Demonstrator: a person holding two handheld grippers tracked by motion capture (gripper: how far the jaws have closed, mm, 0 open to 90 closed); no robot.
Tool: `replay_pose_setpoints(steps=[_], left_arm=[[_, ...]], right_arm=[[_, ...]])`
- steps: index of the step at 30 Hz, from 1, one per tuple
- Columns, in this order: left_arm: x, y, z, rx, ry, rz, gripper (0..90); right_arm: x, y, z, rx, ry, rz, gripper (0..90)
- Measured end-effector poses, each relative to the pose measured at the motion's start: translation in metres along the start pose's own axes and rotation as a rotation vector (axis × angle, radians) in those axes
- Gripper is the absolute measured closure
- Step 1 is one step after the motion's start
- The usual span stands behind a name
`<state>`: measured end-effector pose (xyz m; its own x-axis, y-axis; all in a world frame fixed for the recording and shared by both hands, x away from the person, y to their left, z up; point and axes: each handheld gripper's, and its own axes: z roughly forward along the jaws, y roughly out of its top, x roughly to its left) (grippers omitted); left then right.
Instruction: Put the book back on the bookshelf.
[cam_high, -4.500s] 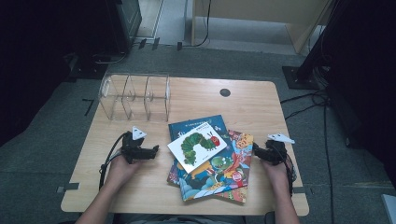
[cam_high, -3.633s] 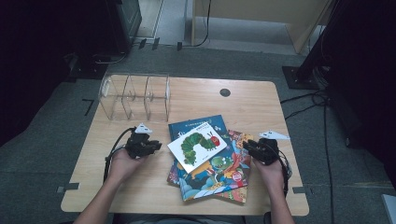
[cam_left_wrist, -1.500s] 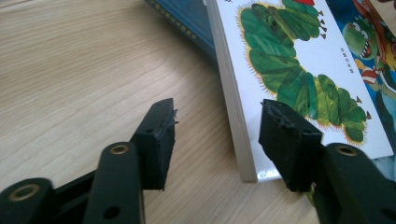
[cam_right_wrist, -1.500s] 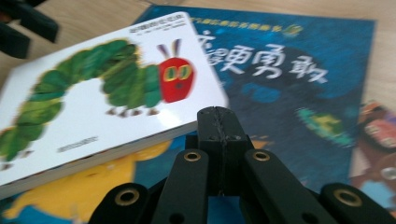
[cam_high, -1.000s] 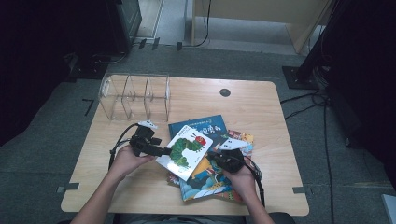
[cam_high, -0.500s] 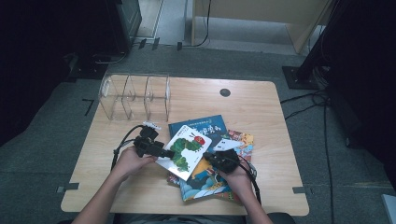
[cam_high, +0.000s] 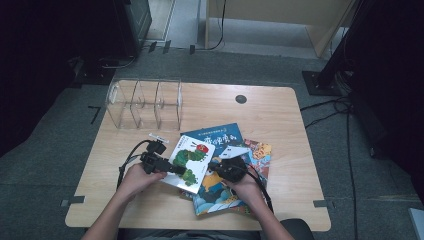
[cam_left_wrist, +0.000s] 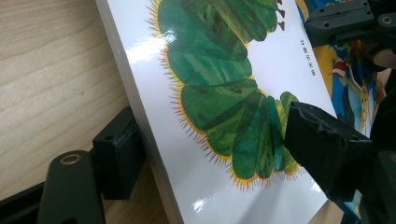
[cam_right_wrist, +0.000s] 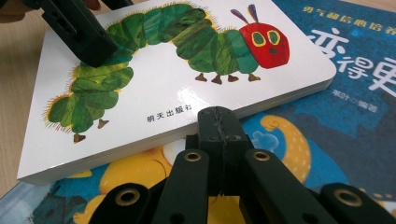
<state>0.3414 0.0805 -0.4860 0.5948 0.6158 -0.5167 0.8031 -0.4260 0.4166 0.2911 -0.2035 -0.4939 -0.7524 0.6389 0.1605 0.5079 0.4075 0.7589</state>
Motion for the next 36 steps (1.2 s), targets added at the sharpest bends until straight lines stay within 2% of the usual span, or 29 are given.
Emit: replay_pose_setpoints(steps=[3, 5, 7, 12, 15, 17, 20, 24, 29, 30, 32, 35, 36], left_arm=[[-0.002, 0.000, -0.010, -0.034, 0.024, -0.006, 28.0], [-0.002, 0.001, -0.019, -0.051, 0.013, -0.026, 35.2], [-0.004, 0.003, -0.028, -0.051, 0.002, -0.030, 42.3], [-0.023, 0.020, -0.041, 0.035, 0.042, -0.007, 49.4], [-0.032, 0.030, -0.045, 0.063, 0.024, -0.010, 54.5], [-0.035, 0.037, -0.045, 0.085, 0.001, -0.029, 58.5], [-0.040, 0.046, -0.041, 0.122, -0.006, -0.043, 61.9], [-0.046, 0.057, -0.038, 0.132, -0.036, -0.064, 70.0], [-0.045, 0.069, -0.040, 0.150, -0.031, -0.079, 74.9], [-0.045, 0.070, -0.042, 0.144, -0.025, -0.081, 76.2], [-0.048, 0.073, -0.046, 0.151, -0.001, -0.054, 77.2], [-0.050, 0.074, -0.051, 0.155, 0.033, -0.038, 77.3], [-0.050, 0.074, -0.051, 0.155, 0.033, -0.038, 77.3]], right_arm=[[0.001, 0.003, 0.003, 0.008, 0.015, -0.017, 90.0], [0.002, 0.004, 0.004, 0.012, 0.019, -0.041, 90.0], [0.003, 0.005, 0.005, 0.014, 0.022, -0.036, 90.0], [0.004, 0.007, 0.006, 0.018, 0.017, -0.052, 90.0], [0.005, 0.007, 0.006, 0.022, 0.009, -0.057, 90.0], [0.005, 0.007, 0.006, 0.023, 0.009, -0.059, 90.0], [0.005, 0.007, 0.006, 0.023, 0.011, -0.062, 90.0], [0.005, 0.007, 0.006, 0.022, 0.008, -0.064, 89.0], [0.002, 0.008, 0.005, 0.024, 0.008, -0.066, 83.5], [0.002, 0.008, 0.005, 0.026, 0.008, -0.068, 81.6], [0.001, 0.008, 0.003, 0.029, -0.010, -0.085, 80.0], [-0.002, 0.008, 0.001, 0.028, -0.027, -0.080, 77.2], [-0.003, 0.008, 0.000, 0.026, -0.032, -0.079, 75.7]])
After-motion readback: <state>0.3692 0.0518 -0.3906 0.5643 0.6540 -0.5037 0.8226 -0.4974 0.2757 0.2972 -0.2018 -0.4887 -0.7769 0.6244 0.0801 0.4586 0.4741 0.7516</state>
